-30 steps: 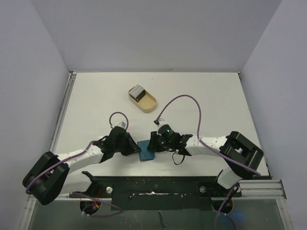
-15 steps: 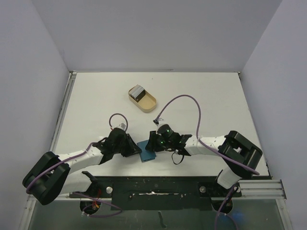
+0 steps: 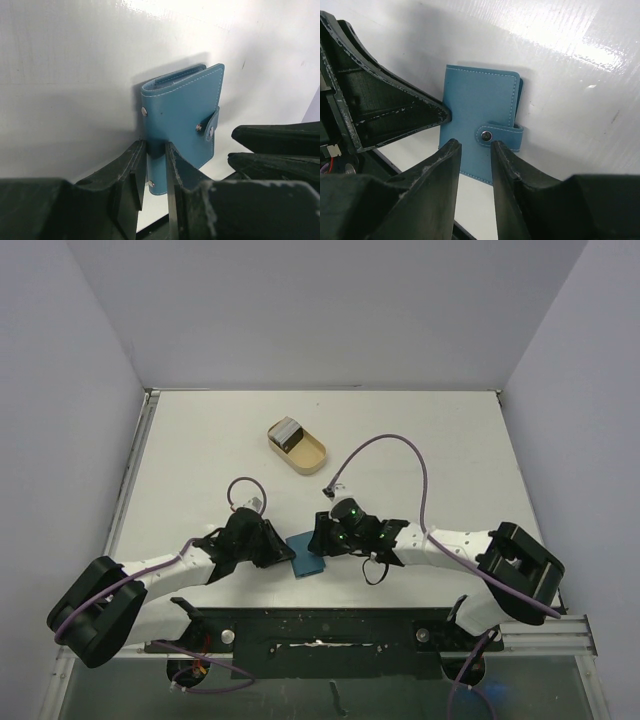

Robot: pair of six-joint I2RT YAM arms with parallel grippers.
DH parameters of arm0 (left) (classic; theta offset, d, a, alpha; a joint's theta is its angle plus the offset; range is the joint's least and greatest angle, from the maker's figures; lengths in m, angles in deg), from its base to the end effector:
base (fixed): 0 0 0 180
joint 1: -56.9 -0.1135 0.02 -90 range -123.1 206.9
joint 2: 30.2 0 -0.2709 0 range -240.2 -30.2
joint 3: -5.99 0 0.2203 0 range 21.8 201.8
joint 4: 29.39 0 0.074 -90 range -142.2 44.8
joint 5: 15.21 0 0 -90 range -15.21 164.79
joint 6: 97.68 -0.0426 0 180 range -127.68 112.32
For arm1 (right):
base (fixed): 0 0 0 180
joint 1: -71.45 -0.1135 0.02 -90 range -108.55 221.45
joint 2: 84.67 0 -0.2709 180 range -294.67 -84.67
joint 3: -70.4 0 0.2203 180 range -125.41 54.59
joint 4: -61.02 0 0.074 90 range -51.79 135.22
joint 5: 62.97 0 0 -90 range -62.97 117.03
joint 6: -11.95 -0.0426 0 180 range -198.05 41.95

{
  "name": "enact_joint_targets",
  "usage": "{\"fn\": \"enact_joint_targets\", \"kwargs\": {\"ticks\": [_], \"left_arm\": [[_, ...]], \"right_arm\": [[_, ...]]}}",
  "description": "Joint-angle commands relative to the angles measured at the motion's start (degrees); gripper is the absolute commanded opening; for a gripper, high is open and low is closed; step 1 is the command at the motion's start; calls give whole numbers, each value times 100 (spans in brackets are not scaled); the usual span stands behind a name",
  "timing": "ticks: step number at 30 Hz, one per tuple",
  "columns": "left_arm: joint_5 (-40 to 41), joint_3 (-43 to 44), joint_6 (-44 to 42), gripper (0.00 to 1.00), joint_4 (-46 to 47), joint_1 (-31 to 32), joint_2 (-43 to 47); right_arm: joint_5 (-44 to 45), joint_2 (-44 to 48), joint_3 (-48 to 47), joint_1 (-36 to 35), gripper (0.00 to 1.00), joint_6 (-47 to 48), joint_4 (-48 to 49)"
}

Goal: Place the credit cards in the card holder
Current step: Close the card holder at the center of the board.

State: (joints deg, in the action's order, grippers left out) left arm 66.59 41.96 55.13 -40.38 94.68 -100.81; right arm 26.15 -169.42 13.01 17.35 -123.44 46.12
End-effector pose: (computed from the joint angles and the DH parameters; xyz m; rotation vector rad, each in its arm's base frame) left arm 0.1485 -0.1228 0.1608 -0.4885 2.5510 -0.9334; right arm 0.1620 0.2249 0.2036 -0.1969 2.4741 0.8505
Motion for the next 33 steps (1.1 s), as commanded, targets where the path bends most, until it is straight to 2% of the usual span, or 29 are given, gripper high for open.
{"fn": "enact_joint_targets", "kwargs": {"ticks": [1,19,33], "left_arm": [[-75,43,-5,19,392,32,-4],[-198,-59,-172,19,736,65,-183],[-146,-116,-164,19,858,100,-114]], "right_arm": [[34,64,-2,-69,32,-105,173],[-6,-446,116,-82,30,-151,593],[4,-481,77,-74,28,-122,647]]}}
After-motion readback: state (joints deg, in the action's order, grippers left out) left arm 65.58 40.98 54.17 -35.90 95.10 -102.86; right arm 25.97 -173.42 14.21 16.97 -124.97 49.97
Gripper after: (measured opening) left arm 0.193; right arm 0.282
